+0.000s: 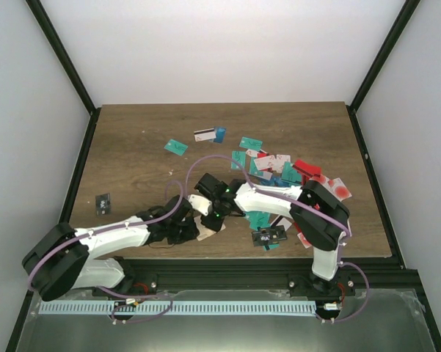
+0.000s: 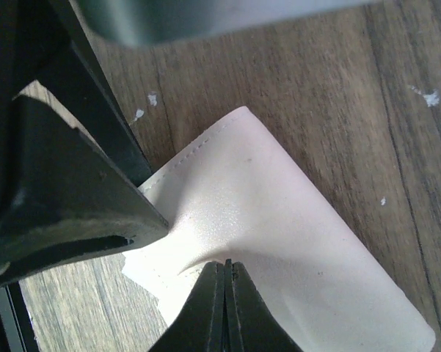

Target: Put the credit cards into the card holder

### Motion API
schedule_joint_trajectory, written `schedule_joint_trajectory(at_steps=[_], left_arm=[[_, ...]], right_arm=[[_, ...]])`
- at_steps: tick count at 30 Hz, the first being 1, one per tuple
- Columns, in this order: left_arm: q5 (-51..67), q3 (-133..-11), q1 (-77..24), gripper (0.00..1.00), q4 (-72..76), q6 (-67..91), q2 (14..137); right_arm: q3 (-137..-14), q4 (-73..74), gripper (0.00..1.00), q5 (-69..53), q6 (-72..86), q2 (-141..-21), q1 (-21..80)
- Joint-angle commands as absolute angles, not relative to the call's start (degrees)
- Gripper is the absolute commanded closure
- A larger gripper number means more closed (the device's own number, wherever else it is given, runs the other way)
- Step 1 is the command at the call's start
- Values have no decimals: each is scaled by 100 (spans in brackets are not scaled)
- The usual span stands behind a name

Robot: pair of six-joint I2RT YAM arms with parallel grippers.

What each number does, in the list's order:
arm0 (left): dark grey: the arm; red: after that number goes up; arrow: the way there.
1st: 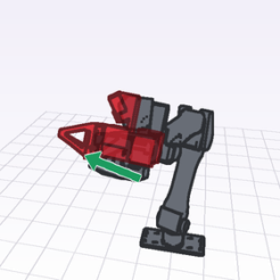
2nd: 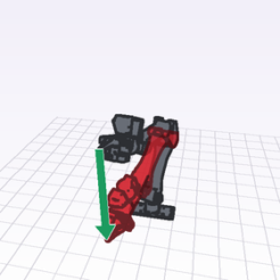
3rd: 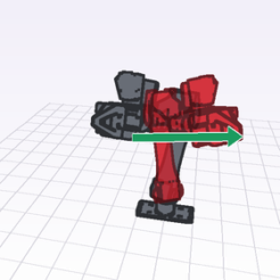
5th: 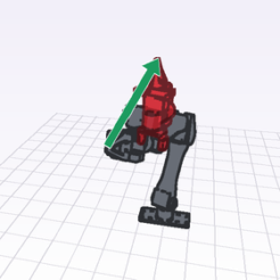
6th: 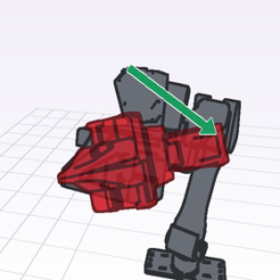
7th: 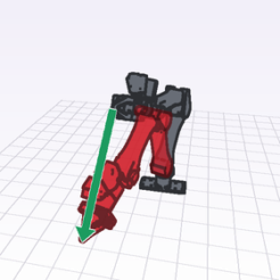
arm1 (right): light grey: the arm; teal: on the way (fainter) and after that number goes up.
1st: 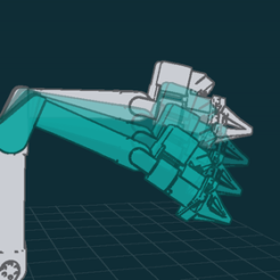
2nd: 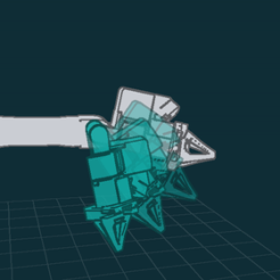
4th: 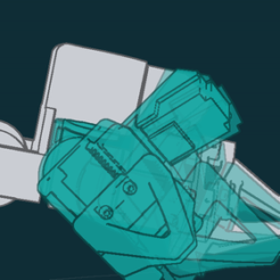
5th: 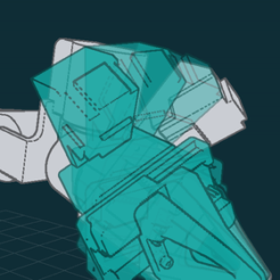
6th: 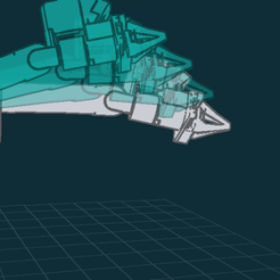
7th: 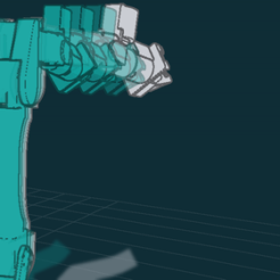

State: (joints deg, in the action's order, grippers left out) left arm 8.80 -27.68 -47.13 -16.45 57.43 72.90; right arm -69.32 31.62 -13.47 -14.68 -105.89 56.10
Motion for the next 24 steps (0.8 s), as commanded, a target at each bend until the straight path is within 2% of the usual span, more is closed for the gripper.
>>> schedule_joint_trajectory(at_steps=[1,3,5,7,14,24], left_arm=[[1089,-2607,-4711,76,-1881,5603,7094],[1137,-2753,-4700,69,-1990,5418,6887],[1078,-3014,-4664,55,-2274,5242,6704],[1106,-3259,-4574,50,-2485,5062,6630],[1877,-3885,-3763,51,-2595,4062,7288],[2042,-4070,-3618,55,-2634,3293,8248]], right_arm=[[-6960,3146,99,-1348,-1827,-10423,5625],[-6735,3132,99,-1411,-1857,-10224,5625],[-6511,3133,99,-1464,-1887,-10020,5625],[-6313,3107,99,-1434,-1903,-9853,5618],[-5899,2766,99,-1489,-1995,-9547,5619],[-6004,2432,99,-1593,-2071,-9703,5615]])
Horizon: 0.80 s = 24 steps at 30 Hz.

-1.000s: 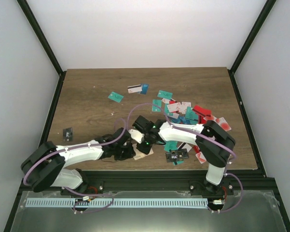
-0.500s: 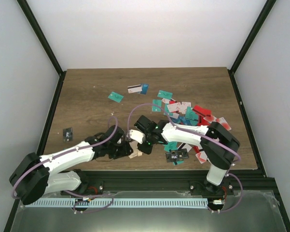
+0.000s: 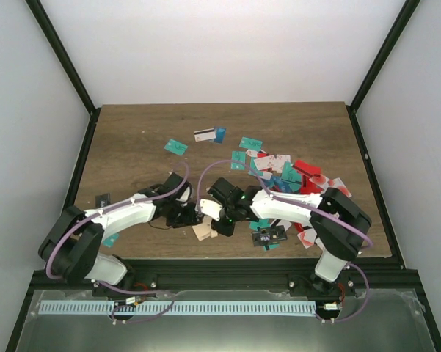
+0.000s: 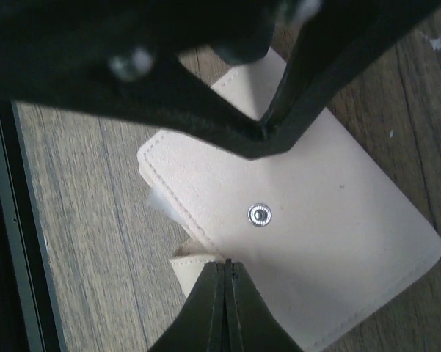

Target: Put the credit cards into the card holder

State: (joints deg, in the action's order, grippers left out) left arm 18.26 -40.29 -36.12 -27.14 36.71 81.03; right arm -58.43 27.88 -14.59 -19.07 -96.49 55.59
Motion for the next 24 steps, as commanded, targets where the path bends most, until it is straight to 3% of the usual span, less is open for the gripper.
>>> schedule_joint_trajectory(at_steps=[1,24], left_arm=[[2070,-4021,-3609,55,-2582,3277,8289],[2302,-3320,-3586,66,-2079,3119,8390]], right_arm=[[-6015,2420,99,-1591,-2086,-9735,5616],[-6417,1934,99,-1108,-1875,-10329,5530]])
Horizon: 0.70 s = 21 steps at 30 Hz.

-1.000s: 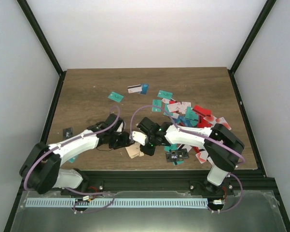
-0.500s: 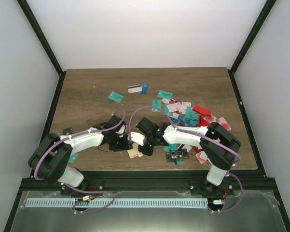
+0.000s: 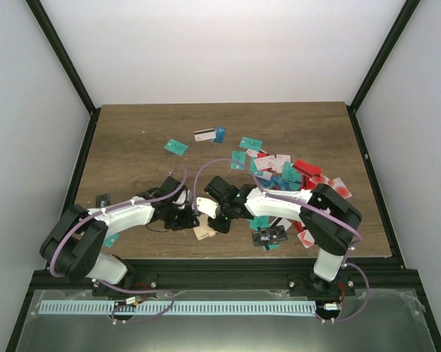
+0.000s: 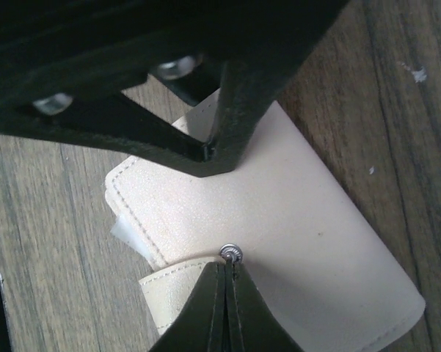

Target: Put the credit cards into the card holder

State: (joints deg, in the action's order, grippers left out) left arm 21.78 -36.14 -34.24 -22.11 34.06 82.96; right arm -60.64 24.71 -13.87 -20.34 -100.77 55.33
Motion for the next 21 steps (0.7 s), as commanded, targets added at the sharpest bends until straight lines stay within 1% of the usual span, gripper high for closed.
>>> schedule_joint_trajectory(at_steps=[1,21], left_arm=[[2303,-3279,-3586,66,-2042,3130,8379],[2385,-2955,-3586,66,-1760,3186,8193]], right_arm=[[-6443,1938,99,-1115,-1866,-10336,5531],[-6530,1997,99,-1118,-1707,-10849,5523]])
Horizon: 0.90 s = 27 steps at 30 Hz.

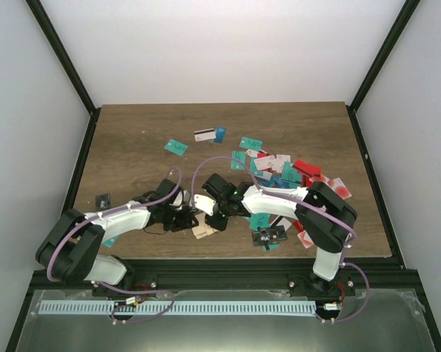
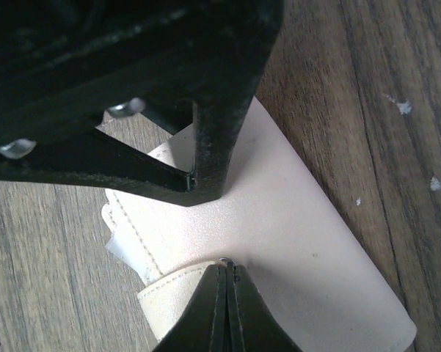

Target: Put the credit cards into the card holder

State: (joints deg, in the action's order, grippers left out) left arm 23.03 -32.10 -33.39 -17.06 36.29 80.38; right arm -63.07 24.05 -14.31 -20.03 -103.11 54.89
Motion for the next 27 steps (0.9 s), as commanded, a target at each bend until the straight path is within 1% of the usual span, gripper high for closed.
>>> schedule_joint_trajectory(at_steps=[1,11,15,17,20,23,27], left_arm=[[2402,-2945,-3586,66,-1754,3190,8194],[2466,-2892,-3586,66,-1681,3195,8250],[2522,-2865,-3586,69,-1626,3199,8269],[2529,-2870,-3586,72,-1617,3197,8279],[2574,-2899,-3592,73,-1679,3226,8196],[2691,-2938,-3592,71,-1785,3345,7942],[2732,-3099,-3591,59,-2058,3502,7517]], right_arm=[[-6523,2003,99,-1120,-1709,-10878,5525],[-6699,2371,99,-1320,-1701,-11384,5366],[-6735,2478,99,-1426,-1673,-11416,5245],[-6766,2516,99,-1457,-1658,-11391,5230],[-6780,2634,99,-1507,-1546,-11224,5227],[-6624,2652,99,-1532,-1404,-10848,5227],[-6332,2583,99,-1616,-1284,-10284,5229]])
